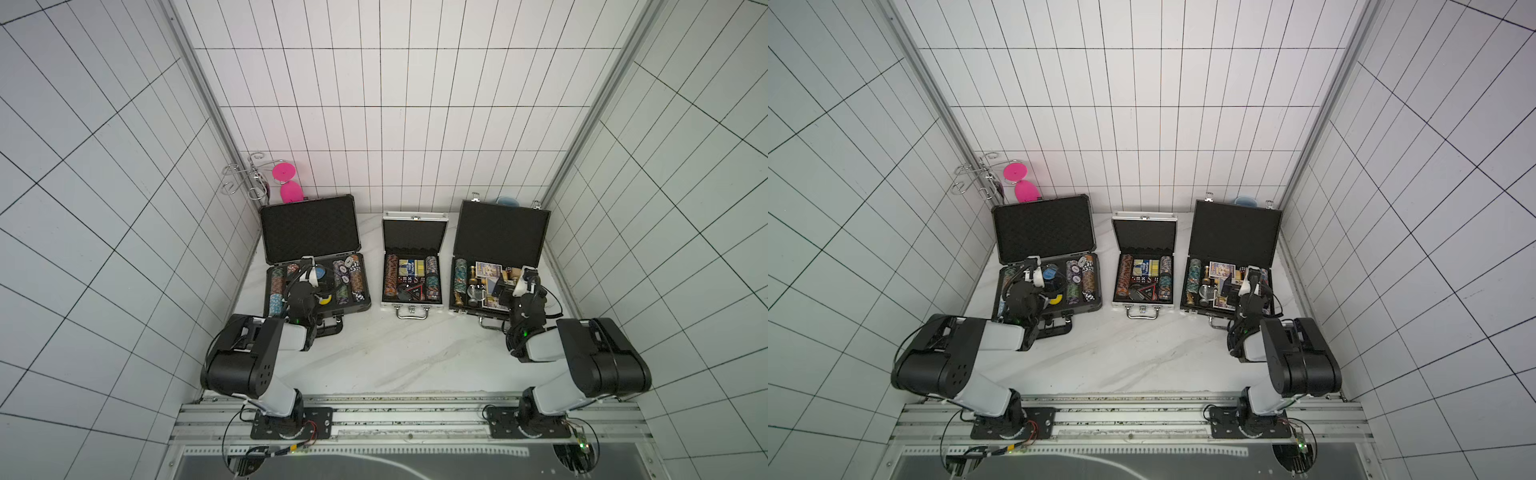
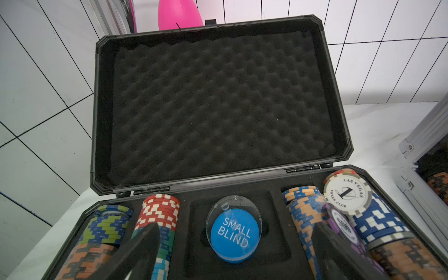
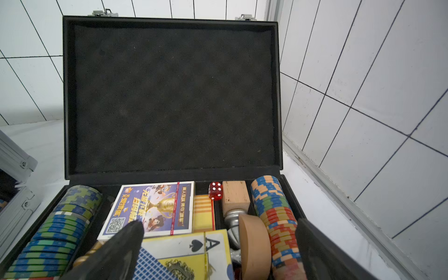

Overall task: Close the poker set cases
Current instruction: Close the lid of the poker set case.

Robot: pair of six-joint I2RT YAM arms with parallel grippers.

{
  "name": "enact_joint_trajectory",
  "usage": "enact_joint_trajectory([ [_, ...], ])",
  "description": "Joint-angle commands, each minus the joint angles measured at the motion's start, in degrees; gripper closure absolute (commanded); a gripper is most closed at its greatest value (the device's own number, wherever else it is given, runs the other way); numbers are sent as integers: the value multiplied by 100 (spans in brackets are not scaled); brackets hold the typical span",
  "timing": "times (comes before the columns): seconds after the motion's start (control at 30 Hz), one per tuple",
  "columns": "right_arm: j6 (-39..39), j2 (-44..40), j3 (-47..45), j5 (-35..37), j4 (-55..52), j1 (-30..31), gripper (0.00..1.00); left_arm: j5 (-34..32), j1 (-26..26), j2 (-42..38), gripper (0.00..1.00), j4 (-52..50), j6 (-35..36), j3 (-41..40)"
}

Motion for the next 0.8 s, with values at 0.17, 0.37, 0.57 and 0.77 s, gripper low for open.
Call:
enact_joint_trajectory([
  [0.17,-47,7,41,-48,231,-52,0,77,31,-9,2,5,-17,89],
  [0.37,28,-1,89,-329,123,-196,0,85,43,4,2,-20,-33,95],
  [0.57,24,8,114,-337,86,-194,0,85,62,-5,2,-135,-47,147],
  [0.77,24,-9,96,-338,89,-198,0,107,201,-177,3,-638,-229,323],
])
